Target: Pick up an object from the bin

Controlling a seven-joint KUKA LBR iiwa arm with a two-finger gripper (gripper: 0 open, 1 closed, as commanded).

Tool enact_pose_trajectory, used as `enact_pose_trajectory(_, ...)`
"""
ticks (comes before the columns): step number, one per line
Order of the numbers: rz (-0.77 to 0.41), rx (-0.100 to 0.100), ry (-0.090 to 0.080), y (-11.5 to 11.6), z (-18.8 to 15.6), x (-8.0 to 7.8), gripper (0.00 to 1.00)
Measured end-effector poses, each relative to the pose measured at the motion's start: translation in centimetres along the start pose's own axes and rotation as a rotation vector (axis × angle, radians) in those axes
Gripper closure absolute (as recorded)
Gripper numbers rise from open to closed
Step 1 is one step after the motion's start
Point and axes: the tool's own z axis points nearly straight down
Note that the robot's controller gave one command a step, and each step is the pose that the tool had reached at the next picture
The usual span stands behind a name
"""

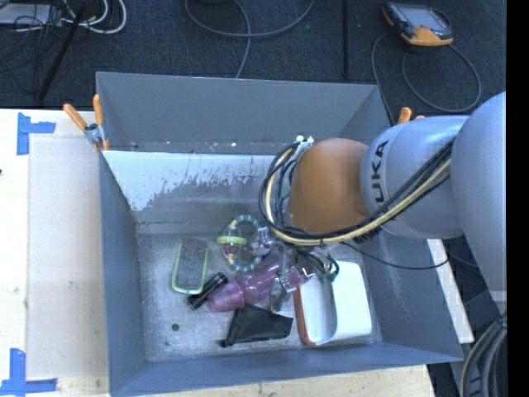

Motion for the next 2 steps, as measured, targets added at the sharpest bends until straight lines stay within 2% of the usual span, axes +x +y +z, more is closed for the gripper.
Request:
enact_pose_trajectory(1,0.004,-0.001,-0.023,-0.91,-0.19,0.94,1.00)
enact_pose_trajectory(2,0.004,-0.001,-0.023,-0.91,-0.19,0.94,1.00)
